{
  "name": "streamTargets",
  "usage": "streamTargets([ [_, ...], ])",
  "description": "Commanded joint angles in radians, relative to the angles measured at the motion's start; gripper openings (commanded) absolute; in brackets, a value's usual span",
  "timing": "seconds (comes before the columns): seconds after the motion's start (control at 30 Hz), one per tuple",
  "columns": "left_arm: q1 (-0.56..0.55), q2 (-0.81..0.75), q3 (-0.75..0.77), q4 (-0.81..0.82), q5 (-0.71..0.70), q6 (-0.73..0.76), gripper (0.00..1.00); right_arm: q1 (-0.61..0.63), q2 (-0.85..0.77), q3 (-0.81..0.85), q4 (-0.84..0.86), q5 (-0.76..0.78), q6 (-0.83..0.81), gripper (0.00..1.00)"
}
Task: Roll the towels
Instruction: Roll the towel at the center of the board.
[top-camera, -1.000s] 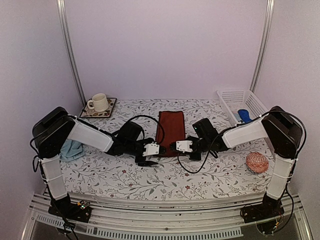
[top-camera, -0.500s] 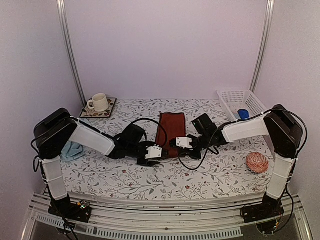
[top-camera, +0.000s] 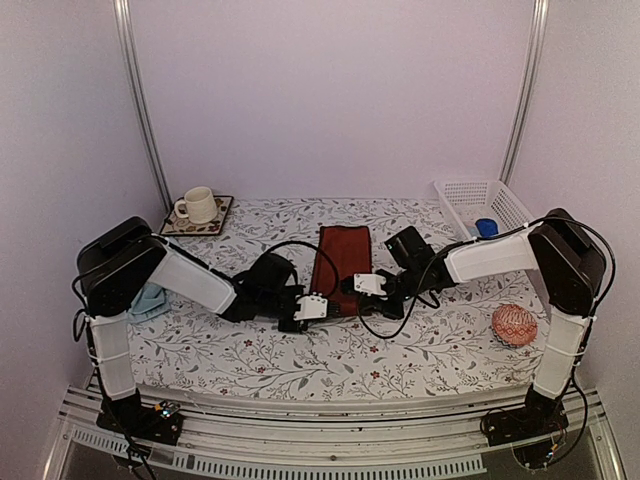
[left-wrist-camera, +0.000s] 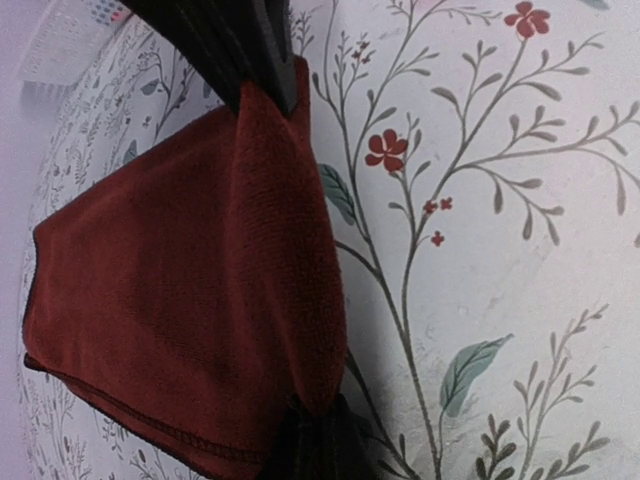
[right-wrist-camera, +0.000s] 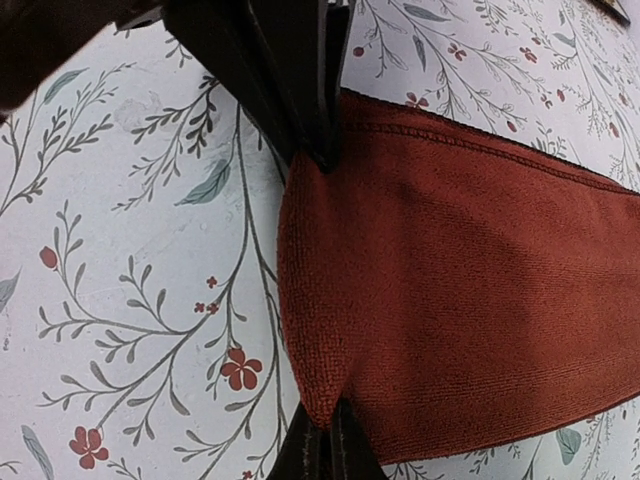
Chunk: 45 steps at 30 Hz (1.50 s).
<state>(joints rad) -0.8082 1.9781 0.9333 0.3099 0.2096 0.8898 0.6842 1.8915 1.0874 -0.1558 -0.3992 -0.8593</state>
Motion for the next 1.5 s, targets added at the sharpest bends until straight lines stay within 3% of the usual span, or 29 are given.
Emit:
streamTargets([
  [0.0,-0.01,0.035,0.012,-0.081,-0.033,0.001,0.0,-0.006,-0.019,0.014,-0.005,-0.006,0.006,0.08],
  [0.17,0.001,0.017,0.068,-0.215,0.06,-0.012,0.0,-0.009,-0.051,-0.035,0.055,0.034,-0.023,0.57],
  [0.23,0.012,0.013,0.102,-0.273,0.112,-0.028,0.0,-0.009,-0.083,-0.081,0.1,0.039,-0.047,0.66],
  [0.33,0.027,0.017,0.143,-0.336,0.16,-0.046,0.0,-0.009,-0.13,-0.164,0.177,0.055,-0.082,0.73],
  [0.53,0.083,0.029,0.215,-0.414,0.272,-0.083,0.0,0.009,-0.16,-0.25,0.292,0.101,-0.12,0.75],
  [0.93,0.145,0.109,0.355,-0.536,0.408,-0.154,0.0,0.058,-0.089,-0.226,0.368,0.149,-0.099,0.73],
  [1.1,0.148,0.135,0.381,-0.543,0.406,-0.181,0.0,0.08,-0.054,-0.205,0.39,0.206,-0.079,0.68],
  [1.3,0.166,0.143,0.409,-0.542,0.421,-0.21,0.0,0.082,-0.038,-0.2,0.421,0.268,-0.055,0.54],
  [1.47,0.18,0.148,0.414,-0.536,0.437,-0.227,0.0,0.083,-0.055,-0.23,0.448,0.268,-0.053,0.55],
])
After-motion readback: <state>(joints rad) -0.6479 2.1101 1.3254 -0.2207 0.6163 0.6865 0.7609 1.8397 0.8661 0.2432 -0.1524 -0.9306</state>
